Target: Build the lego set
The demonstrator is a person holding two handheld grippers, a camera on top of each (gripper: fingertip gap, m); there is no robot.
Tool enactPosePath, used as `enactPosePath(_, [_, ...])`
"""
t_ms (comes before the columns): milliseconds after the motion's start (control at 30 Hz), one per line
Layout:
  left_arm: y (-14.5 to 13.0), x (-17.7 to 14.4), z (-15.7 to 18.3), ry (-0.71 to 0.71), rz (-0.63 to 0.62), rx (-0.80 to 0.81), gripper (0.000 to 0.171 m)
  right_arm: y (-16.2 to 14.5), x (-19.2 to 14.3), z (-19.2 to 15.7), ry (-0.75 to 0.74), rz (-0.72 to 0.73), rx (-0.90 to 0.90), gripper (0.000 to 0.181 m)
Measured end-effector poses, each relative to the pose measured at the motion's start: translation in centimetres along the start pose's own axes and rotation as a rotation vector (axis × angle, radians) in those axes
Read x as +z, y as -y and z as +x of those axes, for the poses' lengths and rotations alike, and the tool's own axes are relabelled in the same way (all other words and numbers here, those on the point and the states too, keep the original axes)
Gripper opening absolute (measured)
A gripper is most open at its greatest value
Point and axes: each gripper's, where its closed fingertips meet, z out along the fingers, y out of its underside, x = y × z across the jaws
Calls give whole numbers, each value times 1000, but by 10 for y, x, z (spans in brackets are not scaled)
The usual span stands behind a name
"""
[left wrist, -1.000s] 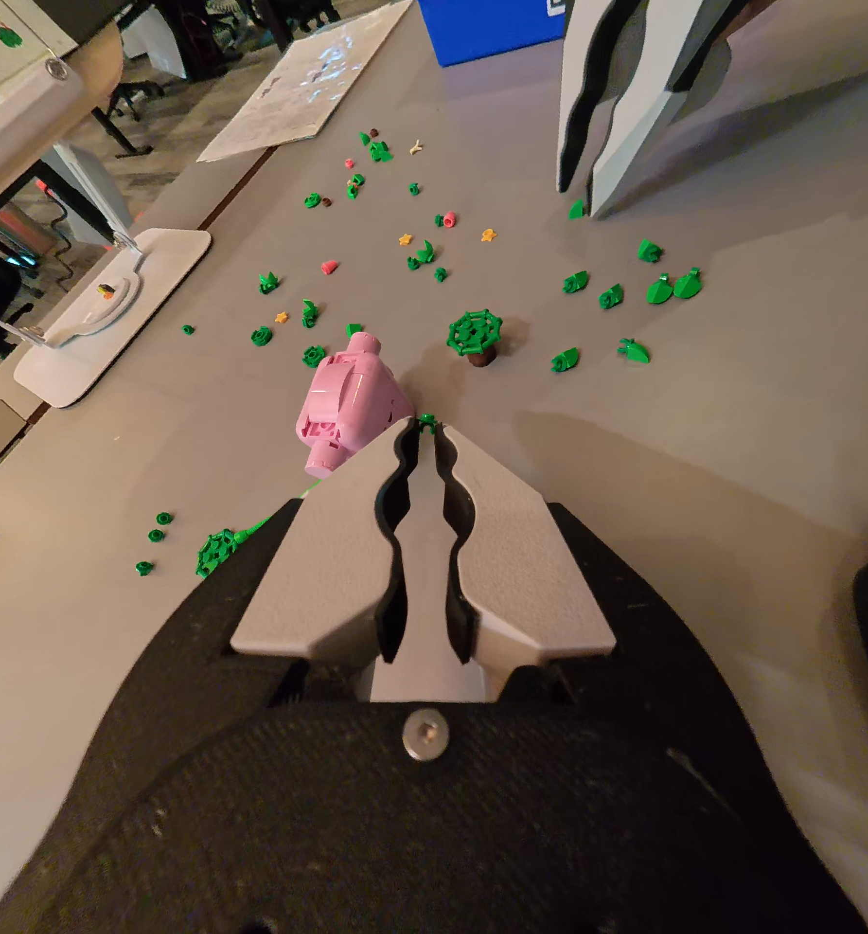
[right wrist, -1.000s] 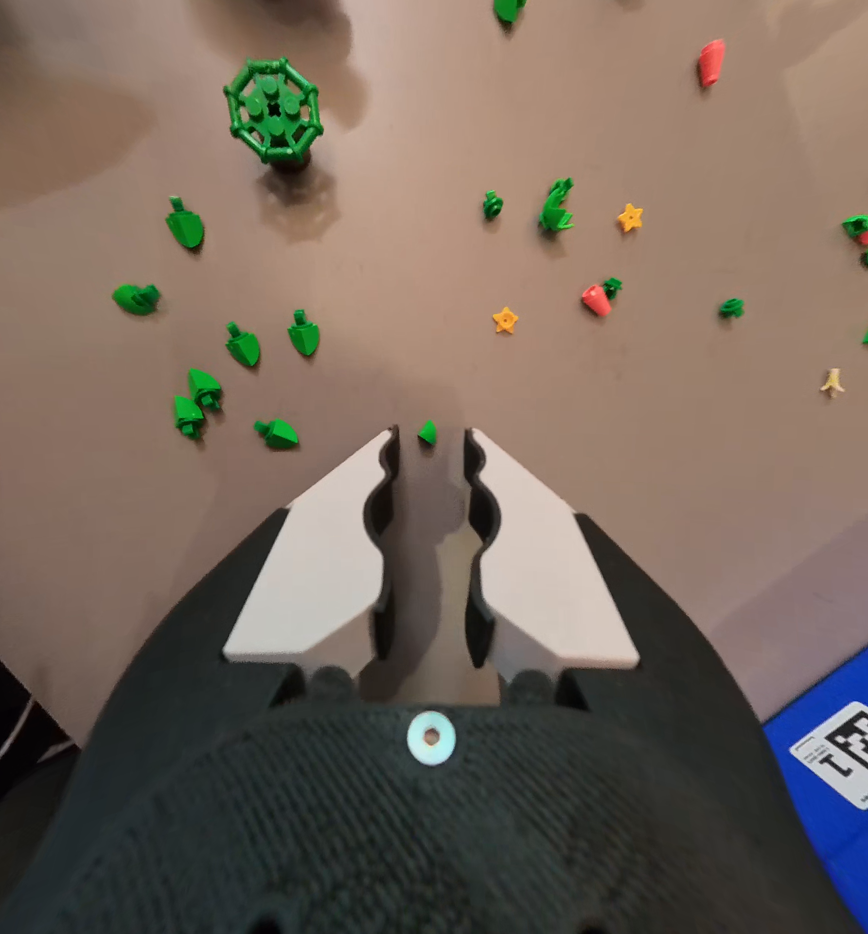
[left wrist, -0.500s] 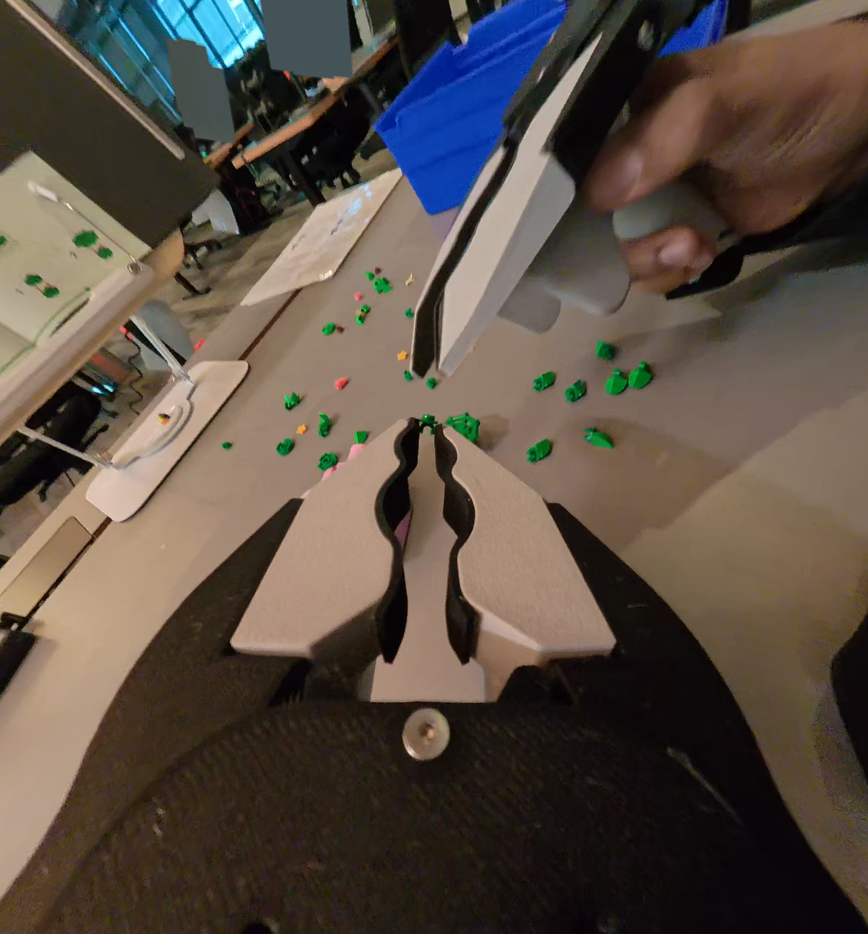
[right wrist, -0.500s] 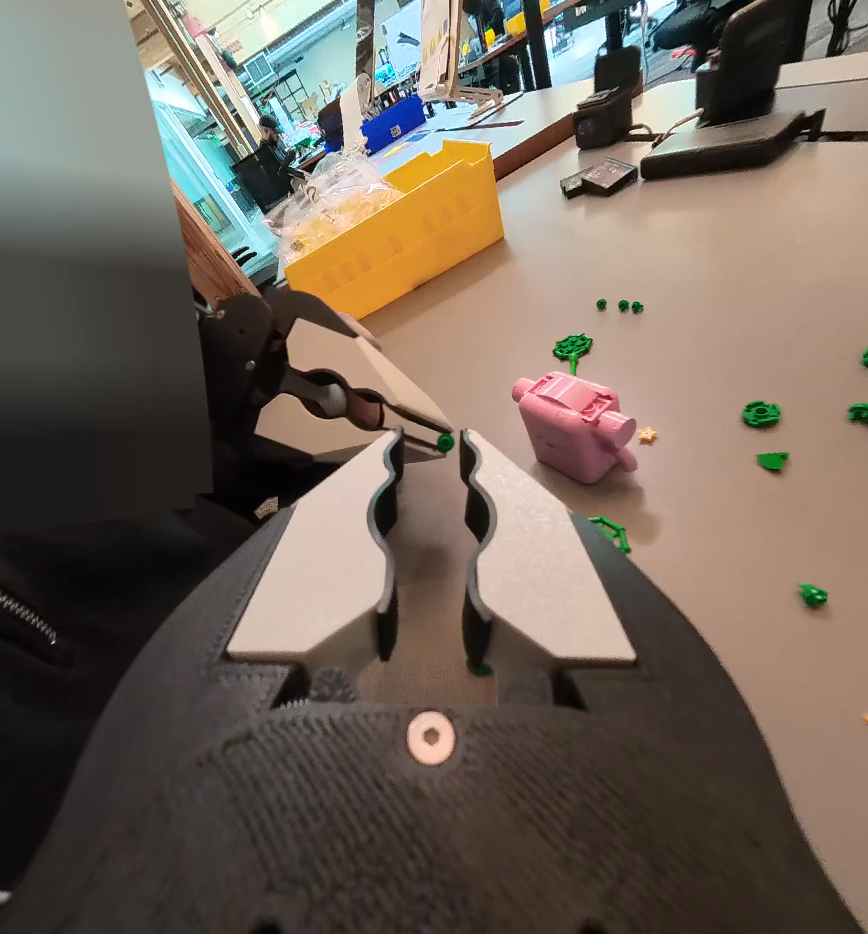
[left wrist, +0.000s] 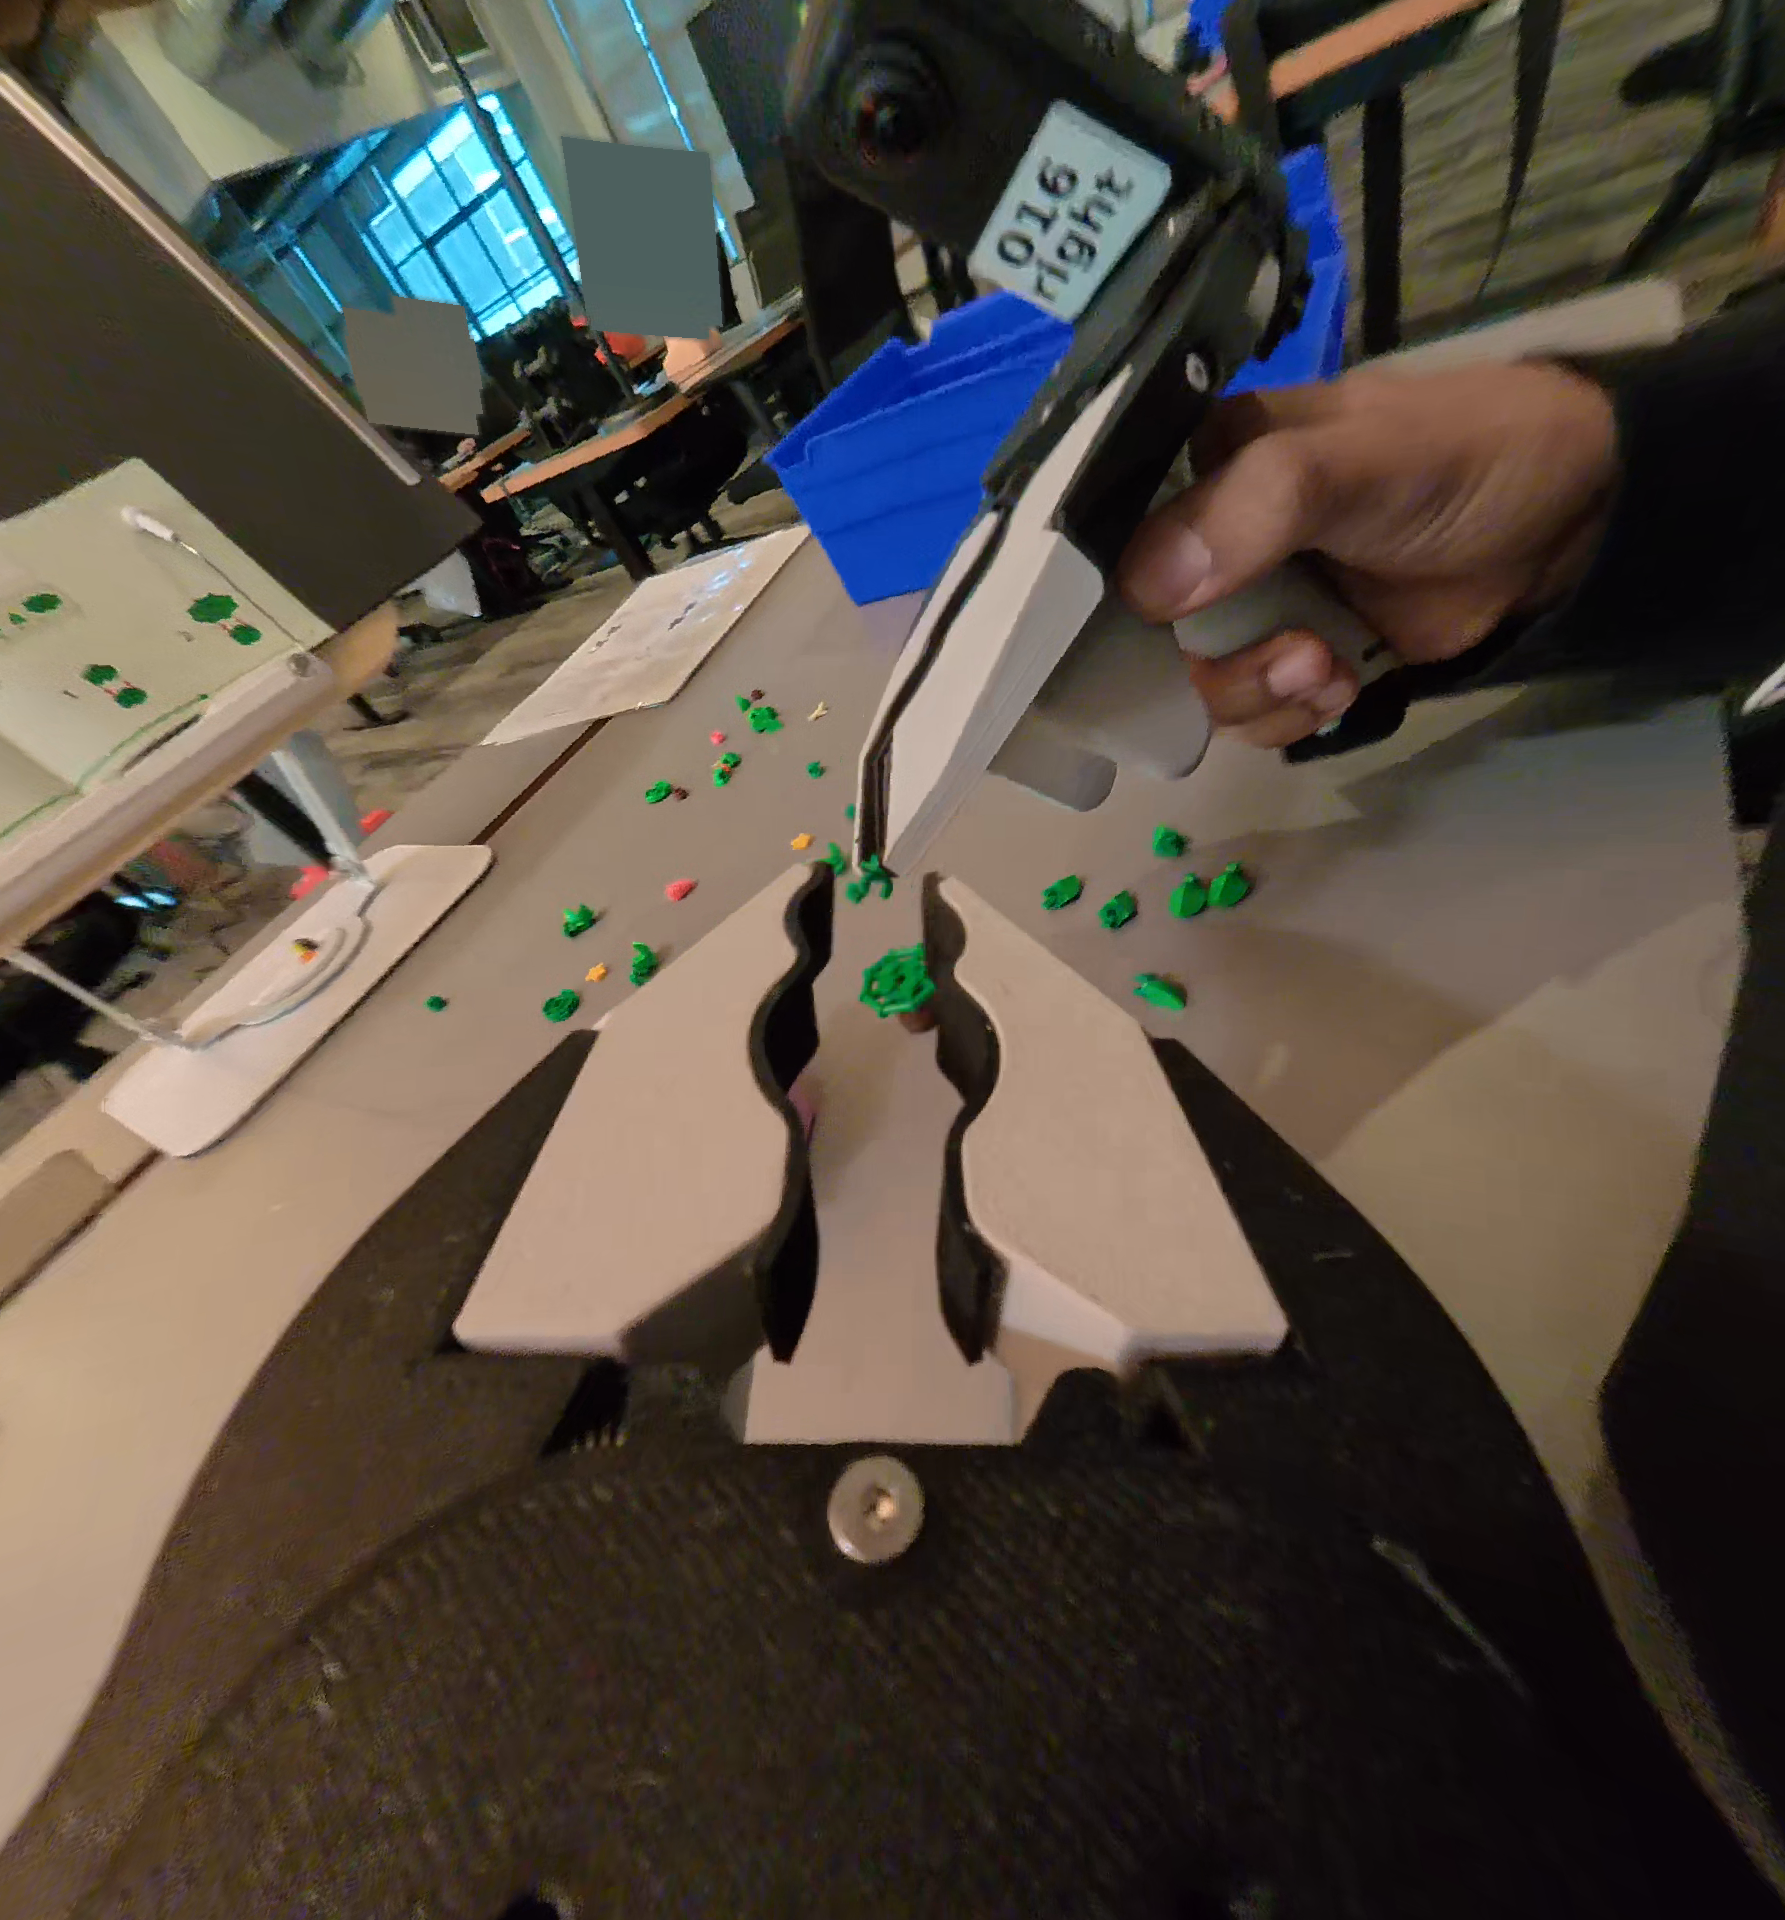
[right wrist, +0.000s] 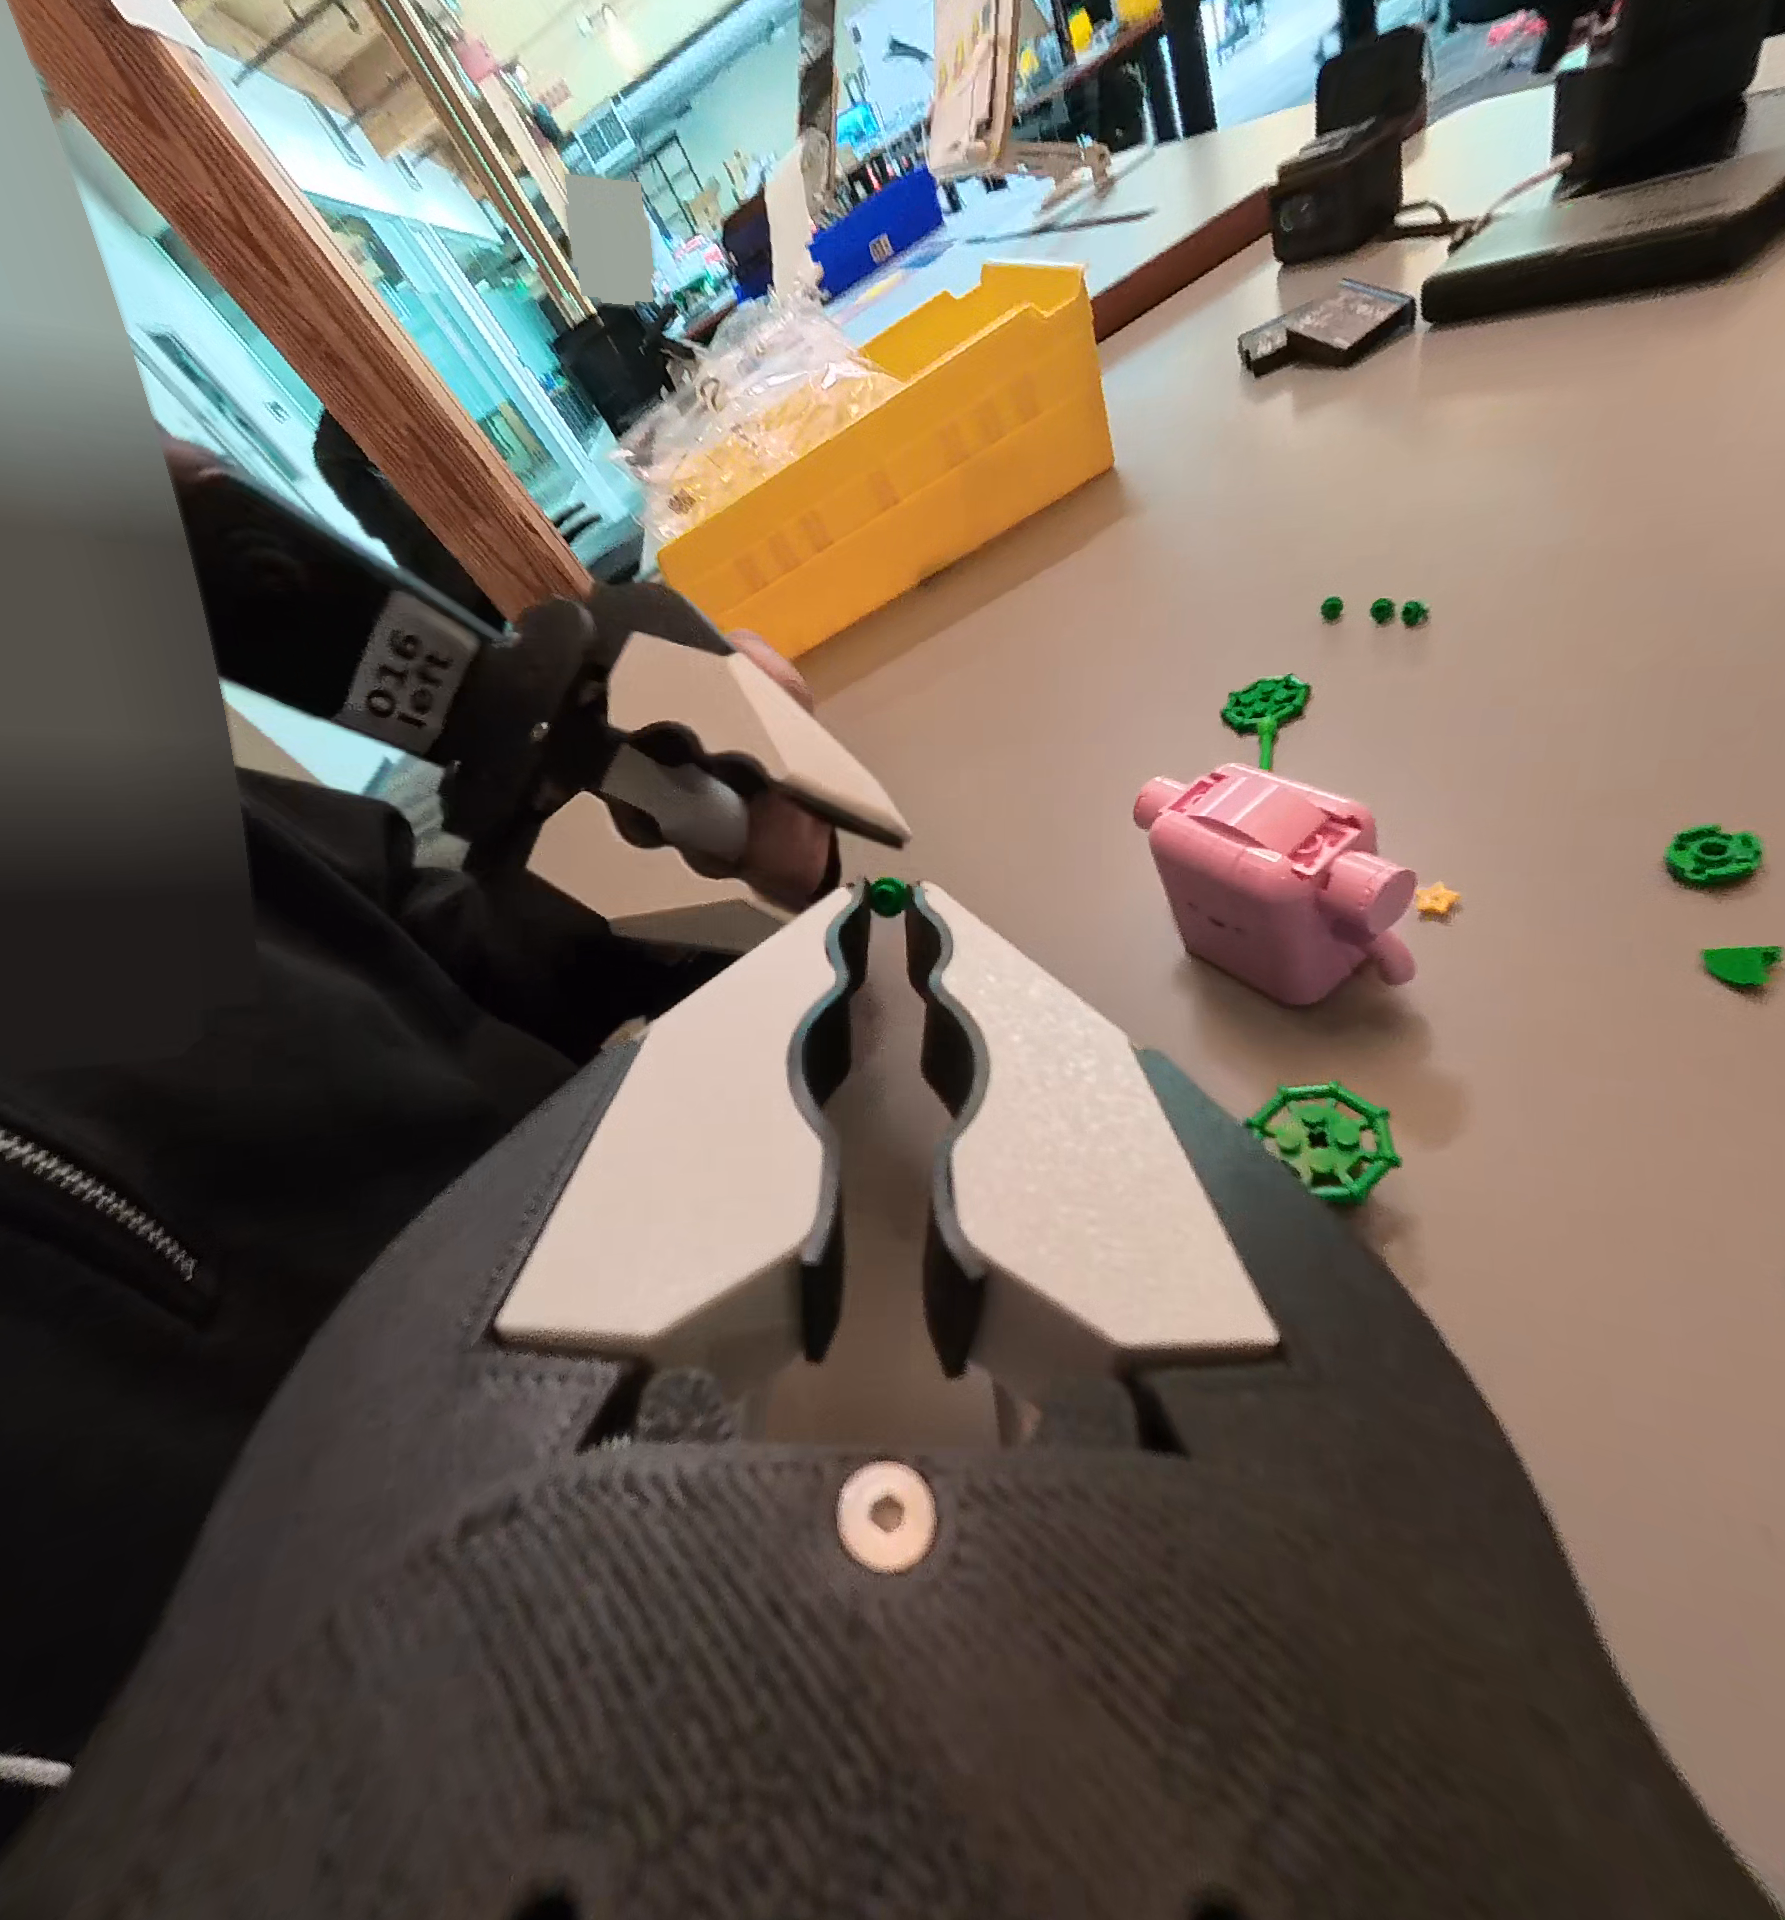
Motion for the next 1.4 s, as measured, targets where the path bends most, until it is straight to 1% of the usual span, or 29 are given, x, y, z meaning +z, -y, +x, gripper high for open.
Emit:
enactPosePath(67, [6, -2, 0, -60, 54, -126, 21, 6, -5, -4, 32, 52, -19, 4])
enactPosePath(100, [10, -4, 0, -108, 92, -218, 22, 9, -8, -7, 48, 79, -41, 4])
enactPosePath(167, [21, -9, 0, -257, 186, -469, 21, 16, -13, -13, 63, 134, -105, 4])
enactPosePath(233, [30, -15, -1, -449, 289, -761, 17, 20, -17, -19, 70, 171, -176, 4])
enactPosePath(267, [33, -18, -2, -539, 334, -877, 16, 21, -18, -22, 75, 181, -204, 4])
enactPosePath(300, [34, -20, -3, -599, 362, -962, 15, 22, -19, -26, 84, 189, -226, 4])
enactPosePath(333, [35, -21, -4, -631, 380, -1009, 15, 23, -19, -29, 97, 191, -238, 4])
enactPosePath(500, [37, -20, 8, -675, 345, -983, 5, 22, -13, -38, 151, 193, -235, 4])
enactPosePath(767, [41, -29, 3, -760, 406, -1074, 5, 20, -4, -43, 172, 159, -258, 4])
enactPosePath(867, [40, -30, 3, -780, 409, -1088, 3, 21, -3, -43, 149, 159, -283, 4])
enactPosePath(1033, [37, -29, 1, -784, 401, -1125, 2, 20, -1, -40, 71, 122, -374, 4])
enactPosePath(1133, [36, -30, 2, -795, 400, -1123, 1, 19, 0, -41, 64, 106, -388, 5])
enactPosePath(1400, [34, -30, -2, -759, 402, -1116, 0, 17, 3, -36, 20, 92, -423, 5])
